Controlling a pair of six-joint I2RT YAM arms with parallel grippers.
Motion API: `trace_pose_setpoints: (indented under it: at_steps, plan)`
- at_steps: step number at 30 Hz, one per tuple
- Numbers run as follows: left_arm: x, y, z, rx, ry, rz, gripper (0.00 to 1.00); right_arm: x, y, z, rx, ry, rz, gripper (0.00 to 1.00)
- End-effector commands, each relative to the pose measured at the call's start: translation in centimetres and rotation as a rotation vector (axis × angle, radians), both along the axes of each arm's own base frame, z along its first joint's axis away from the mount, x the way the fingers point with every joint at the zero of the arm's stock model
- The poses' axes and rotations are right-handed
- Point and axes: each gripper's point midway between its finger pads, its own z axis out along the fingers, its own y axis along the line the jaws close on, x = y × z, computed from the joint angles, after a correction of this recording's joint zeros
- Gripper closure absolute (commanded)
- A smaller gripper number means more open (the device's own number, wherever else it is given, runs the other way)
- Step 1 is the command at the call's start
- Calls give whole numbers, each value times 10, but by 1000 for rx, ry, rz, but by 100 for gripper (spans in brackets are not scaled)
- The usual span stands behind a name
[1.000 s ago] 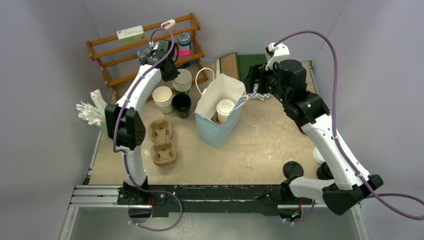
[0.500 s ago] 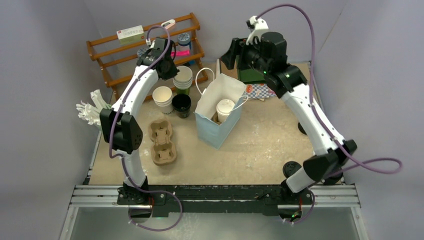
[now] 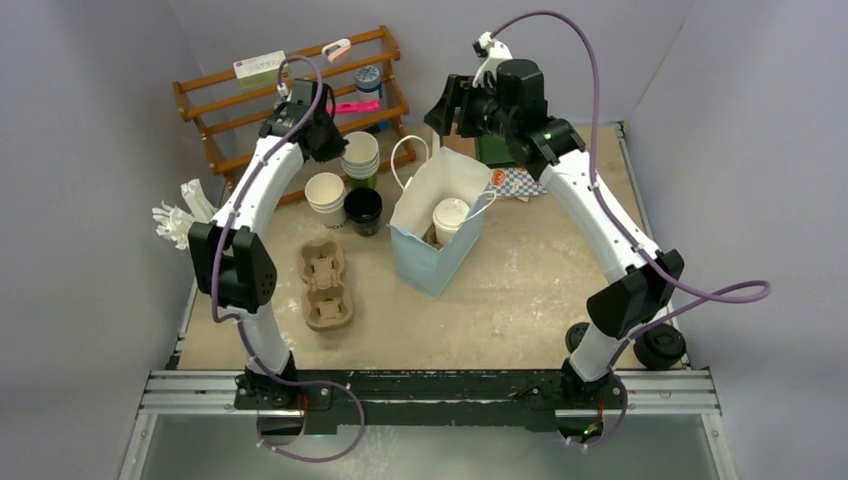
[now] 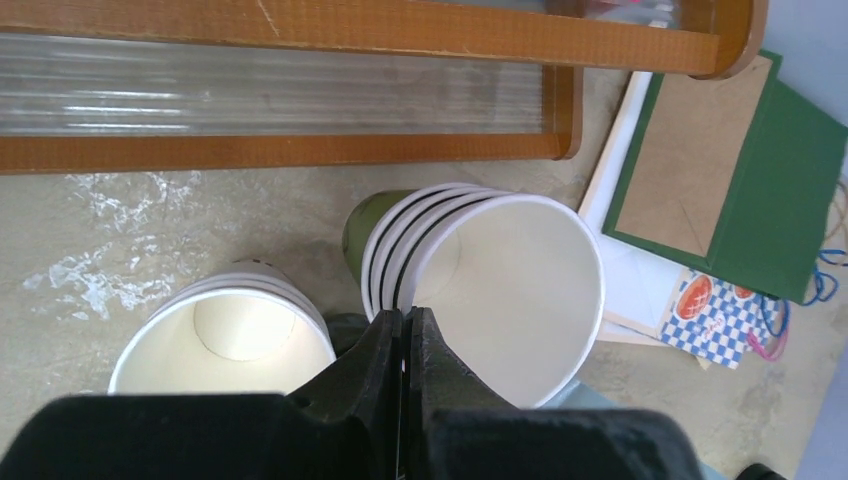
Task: Pack the takeout coffee
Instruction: Pick up the coffee cup.
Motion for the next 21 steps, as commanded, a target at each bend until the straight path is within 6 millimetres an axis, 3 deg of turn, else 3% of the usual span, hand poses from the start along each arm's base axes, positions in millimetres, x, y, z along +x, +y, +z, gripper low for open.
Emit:
trace_pose_setpoints:
  at_steps: [1, 8, 10, 14, 19, 21]
  plan:
    - [7, -7, 45, -101, -137, -13, 100, -14, -6, 37, 46, -72, 9, 32]
    - [12, -38, 42, -262, -104, -82, 100, -17, -9, 34, 38, -67, 1, 32]
    - [11, -31, 36, -236, -90, -54, 100, -17, -9, 35, 39, -69, 1, 32]
    - [5, 7, 19, -49, -60, 56, 100, -19, -10, 37, 41, -73, 1, 32]
    - [5, -28, 16, -235, -75, -51, 100, -21, -11, 36, 37, -73, 6, 32]
    - [5, -29, 18, -230, -94, -59, 100, -21, -10, 36, 40, -72, 9, 32]
